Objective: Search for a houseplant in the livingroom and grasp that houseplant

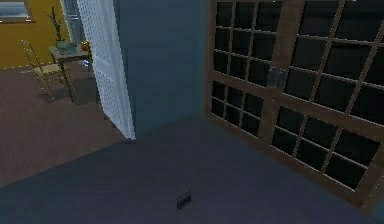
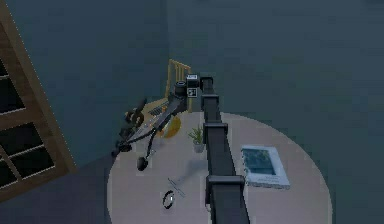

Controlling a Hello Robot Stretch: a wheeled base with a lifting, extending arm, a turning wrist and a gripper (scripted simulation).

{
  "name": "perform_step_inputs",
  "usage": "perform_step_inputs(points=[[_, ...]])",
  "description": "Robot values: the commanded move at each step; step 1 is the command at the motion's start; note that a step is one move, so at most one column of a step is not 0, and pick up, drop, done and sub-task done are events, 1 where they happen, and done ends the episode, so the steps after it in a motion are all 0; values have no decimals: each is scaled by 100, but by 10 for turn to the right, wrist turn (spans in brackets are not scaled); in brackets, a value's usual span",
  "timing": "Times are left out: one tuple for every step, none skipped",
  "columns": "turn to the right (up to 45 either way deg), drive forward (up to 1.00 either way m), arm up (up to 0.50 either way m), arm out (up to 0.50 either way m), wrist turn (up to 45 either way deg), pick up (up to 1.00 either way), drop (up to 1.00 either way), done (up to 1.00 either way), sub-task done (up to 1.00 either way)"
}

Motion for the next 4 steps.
perform_step_inputs(points=[[0, 0, 0, 0, 450, 0, 0, 0, 0], [0, 0, 0, 0, 450, 0, 0, 0, 0], [0, 0, 0, 0, 450, 0, 0, 0, 0], [0, 0, 0, 0, 180, 0, 0, 0, 0]])
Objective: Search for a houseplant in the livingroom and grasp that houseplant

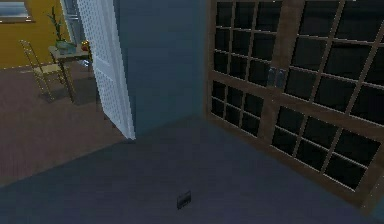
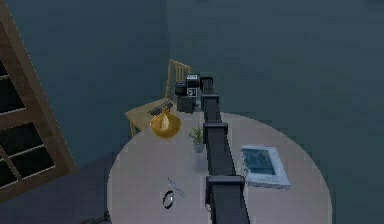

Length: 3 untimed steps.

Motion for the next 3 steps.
perform_step_inputs(points=[[0, 0, -30, 0, 0, 0, 0, 0, 0], [0, 0, 0, 0, 0, 100, 0, 0, 0], [0, 0, 10, 0, 0, 0, 0, 0, 0]])
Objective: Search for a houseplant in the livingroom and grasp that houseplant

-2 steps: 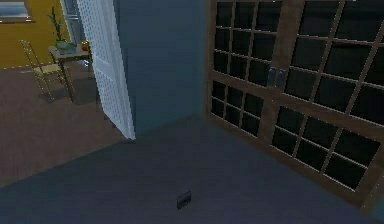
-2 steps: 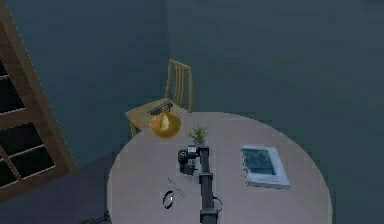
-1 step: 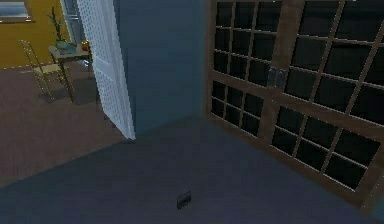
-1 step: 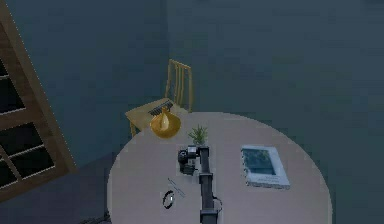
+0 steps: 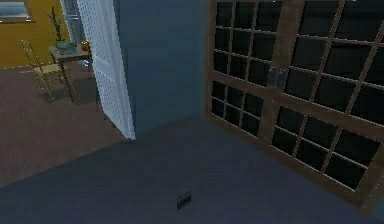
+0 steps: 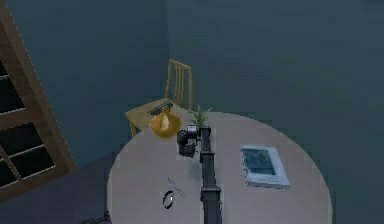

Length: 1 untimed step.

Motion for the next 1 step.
perform_step_inputs(points=[[0, 0, 0, 0, 0, 0, 0, 100, 0]])
